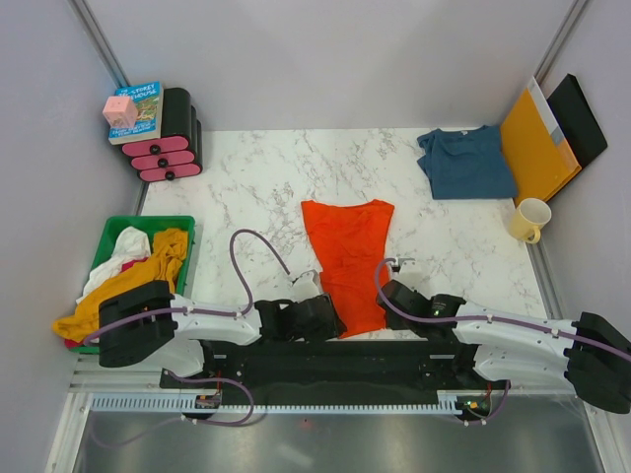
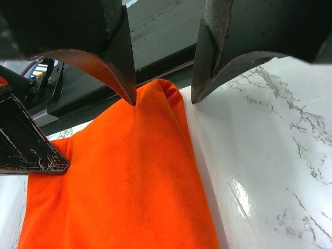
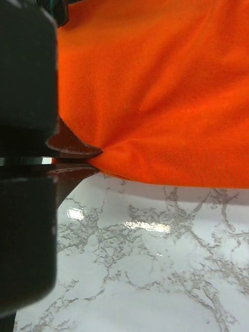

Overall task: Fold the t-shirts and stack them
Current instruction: Fold the tshirt

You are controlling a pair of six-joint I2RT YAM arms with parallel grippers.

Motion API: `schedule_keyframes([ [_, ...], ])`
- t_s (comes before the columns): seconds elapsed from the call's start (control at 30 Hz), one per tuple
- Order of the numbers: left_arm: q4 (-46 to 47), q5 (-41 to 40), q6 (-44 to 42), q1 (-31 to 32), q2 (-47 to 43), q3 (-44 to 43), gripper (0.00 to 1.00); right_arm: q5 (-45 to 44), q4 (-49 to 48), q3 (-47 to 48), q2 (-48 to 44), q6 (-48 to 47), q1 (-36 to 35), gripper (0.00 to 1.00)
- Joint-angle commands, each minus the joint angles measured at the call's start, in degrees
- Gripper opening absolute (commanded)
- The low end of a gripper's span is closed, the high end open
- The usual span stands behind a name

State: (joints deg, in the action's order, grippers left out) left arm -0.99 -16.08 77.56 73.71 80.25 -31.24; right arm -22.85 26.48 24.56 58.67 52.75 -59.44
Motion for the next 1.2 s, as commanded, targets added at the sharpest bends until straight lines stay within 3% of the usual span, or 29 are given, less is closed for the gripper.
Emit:
schedule_keyframes([
  [0.0,0.47,-1.85,1.10,0.47,0.35,-0.66,0.54,0.53,-0.90,-0.47,-0.40,0.86,-0.41,0.00],
  [0.13,0.55,-1.33,1.45,0.56,0.17,-0.40,0.48,0.61,-0.90,-0.56,-0.40,0.86,-0.41,0.00],
  [0.2,0.29,-0.54,1.45,0.56,0.26,-0.31,0.39,0.53,-0.99,-0.47,-0.40,0.95,-0.50,0.00],
  [0.33,-2.61,-0.45,2.24,0.56,0.00,-0.40,0.10,0.44,-0.99,-0.21,-0.23,0.95,-0.41,0.00],
  [0.43,-2.61,-0.18,2.86,0.56,0.00,0.22,0.02,0.70,-1.17,-0.21,-0.14,1.12,-0.50,0.00],
  [0.63,-4.89,-1.67,0.76,0.56,-2.55,-0.65,0.02,0.44,-0.29,1.72,-0.84,0.25,-0.68,0.00],
  [0.9,-19.29,-8.71,-7.15,0.20,-8.35,-11.37,0.02,-1.84,1.56,11.73,0.47,-3.27,-1.03,0.00],
  [1.17,-23.44,-10.03,-9.71,-3.04,-10.89,-14.11,0.02,-3.95,0.68,14.99,2.76,-4.76,-0.94,0.00],
])
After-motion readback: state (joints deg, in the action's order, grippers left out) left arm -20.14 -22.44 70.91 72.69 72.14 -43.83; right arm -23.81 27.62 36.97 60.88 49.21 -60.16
